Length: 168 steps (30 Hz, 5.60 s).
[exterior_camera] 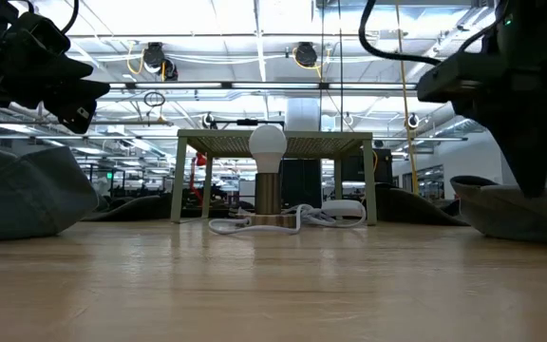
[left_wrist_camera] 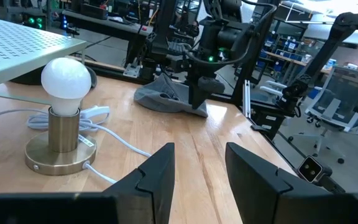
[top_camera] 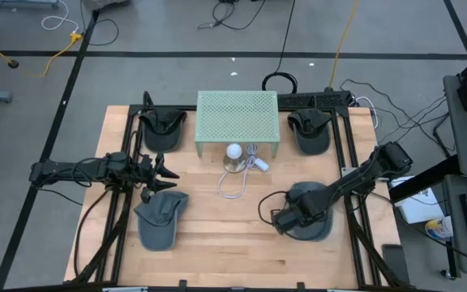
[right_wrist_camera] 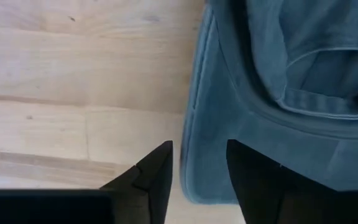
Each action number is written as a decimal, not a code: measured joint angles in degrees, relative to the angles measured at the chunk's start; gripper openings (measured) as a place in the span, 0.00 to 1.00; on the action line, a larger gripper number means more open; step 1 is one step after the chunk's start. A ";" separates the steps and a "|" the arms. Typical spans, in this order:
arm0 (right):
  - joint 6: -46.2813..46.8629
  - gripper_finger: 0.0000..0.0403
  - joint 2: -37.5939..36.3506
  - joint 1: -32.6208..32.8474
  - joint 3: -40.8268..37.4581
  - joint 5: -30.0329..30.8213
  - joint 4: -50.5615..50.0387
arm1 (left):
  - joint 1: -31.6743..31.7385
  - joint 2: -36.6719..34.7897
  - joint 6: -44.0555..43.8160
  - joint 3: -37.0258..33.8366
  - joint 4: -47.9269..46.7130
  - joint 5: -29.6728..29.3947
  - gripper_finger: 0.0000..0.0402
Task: Pick & Place hat
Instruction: Put the right gray cap on the shelf
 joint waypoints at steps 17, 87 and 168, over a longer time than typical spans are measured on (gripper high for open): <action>-1.75 0.27 0.90 -0.07 0.02 0.96 -0.28 | 0.01 -0.01 0.01 0.00 0.00 0.00 0.37; -70.31 0.00 -26.41 7.10 10.16 14.24 -10.86 | 0.00 0.01 0.04 -0.01 0.01 0.01 0.37; -98.04 0.02 -27.21 -7.72 10.14 8.22 47.91 | -0.01 0.71 -22.76 2.73 24.48 -2.76 0.37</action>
